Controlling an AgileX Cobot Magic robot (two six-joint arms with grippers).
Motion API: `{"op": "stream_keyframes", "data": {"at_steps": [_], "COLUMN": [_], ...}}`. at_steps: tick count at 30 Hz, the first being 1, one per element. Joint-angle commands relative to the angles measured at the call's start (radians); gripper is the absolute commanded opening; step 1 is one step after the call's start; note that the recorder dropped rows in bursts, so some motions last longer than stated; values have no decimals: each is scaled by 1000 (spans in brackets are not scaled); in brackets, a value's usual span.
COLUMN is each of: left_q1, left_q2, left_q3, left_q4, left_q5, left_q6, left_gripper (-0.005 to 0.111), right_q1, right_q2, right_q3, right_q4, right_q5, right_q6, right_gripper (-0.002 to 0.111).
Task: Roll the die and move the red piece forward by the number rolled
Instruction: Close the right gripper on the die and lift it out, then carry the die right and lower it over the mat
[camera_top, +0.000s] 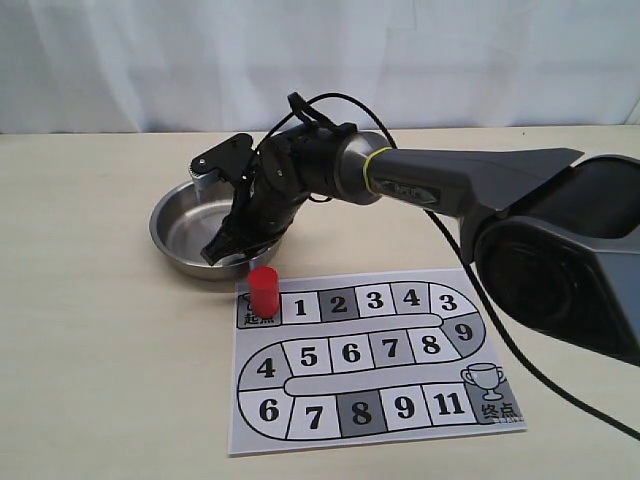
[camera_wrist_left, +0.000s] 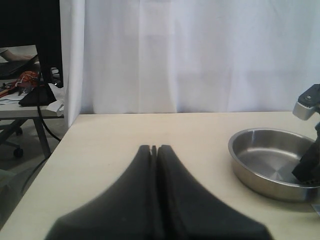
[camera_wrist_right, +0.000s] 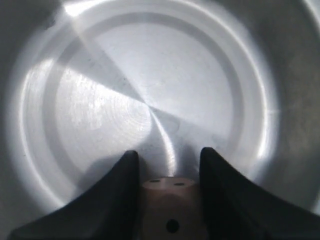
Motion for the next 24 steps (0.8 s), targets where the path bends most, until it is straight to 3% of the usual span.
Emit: {"op": "stream_keyframes", "data": {"at_steps": [1, 4, 15, 24], "left_q1": [0, 0, 0, 0], "left_q2": [-1, -1, -1, -1], "left_q3": [-5, -5, -5, -5], "left_q4": [1, 1, 1, 1], "left_q5": [-12, -12, -12, -14], "left_q6": [0, 0, 0, 0], "left_gripper": [0, 0, 0, 0], "right_q1": [-5, -5, -5, -5], "right_q2": [-4, -6, -100, -255], "right_q3": [-6, -6, -6, 26], "right_q4": [-3, -3, 56, -25], "right_q5": [2, -5, -8, 227], "right_q6": [3, 3, 21, 153], "right_gripper": [17, 4, 4, 4]}}
